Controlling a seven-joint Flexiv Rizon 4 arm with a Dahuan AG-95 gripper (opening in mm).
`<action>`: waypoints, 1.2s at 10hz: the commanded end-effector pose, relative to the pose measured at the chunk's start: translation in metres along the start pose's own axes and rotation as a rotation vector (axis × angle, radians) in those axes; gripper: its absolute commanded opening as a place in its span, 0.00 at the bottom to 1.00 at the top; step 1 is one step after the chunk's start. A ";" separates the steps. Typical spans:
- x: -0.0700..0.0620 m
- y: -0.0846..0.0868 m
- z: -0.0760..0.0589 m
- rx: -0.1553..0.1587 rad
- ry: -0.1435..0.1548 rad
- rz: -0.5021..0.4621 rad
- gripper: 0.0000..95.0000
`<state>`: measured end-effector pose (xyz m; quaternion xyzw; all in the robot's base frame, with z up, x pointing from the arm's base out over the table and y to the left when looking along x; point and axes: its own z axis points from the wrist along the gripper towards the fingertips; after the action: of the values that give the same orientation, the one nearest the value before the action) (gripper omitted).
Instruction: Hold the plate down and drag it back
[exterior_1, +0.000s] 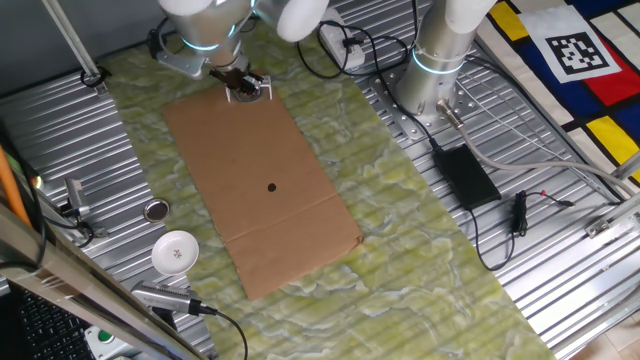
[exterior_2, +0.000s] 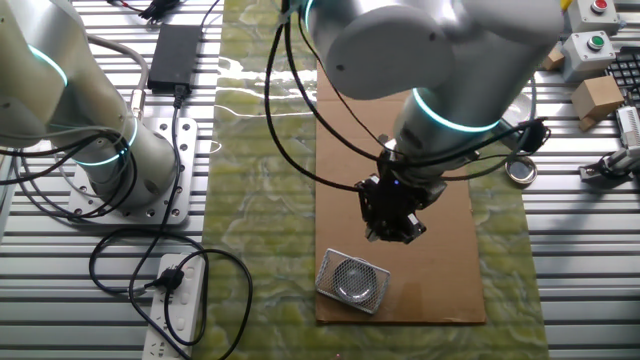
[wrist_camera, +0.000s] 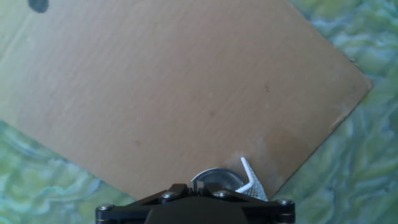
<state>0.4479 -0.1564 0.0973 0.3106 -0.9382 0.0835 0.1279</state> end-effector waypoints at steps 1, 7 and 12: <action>0.002 0.000 0.000 0.008 -0.012 0.003 0.00; 0.002 0.000 0.000 0.017 -0.005 -0.005 0.00; -0.004 -0.003 0.024 0.021 -0.010 -0.025 0.00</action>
<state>0.4513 -0.1628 0.0686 0.3246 -0.9336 0.0900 0.1220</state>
